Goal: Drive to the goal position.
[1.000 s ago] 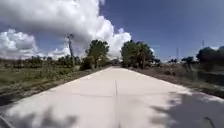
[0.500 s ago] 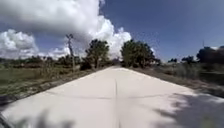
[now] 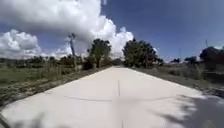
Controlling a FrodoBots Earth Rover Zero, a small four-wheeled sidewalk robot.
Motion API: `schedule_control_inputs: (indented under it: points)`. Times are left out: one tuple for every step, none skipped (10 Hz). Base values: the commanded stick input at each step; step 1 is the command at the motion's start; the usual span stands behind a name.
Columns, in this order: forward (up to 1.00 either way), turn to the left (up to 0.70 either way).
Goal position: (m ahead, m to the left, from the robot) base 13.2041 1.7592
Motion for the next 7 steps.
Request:
schedule_control_inputs:
  points:
    - [0.70, 0.00]
    - [0.70, 0.00]
    - [0.70, 0.00]
    - [0.70, 0.00]
    - [0.70, 0.00]
    - [0.70, 0.00]
    - [0.70, -0.27]
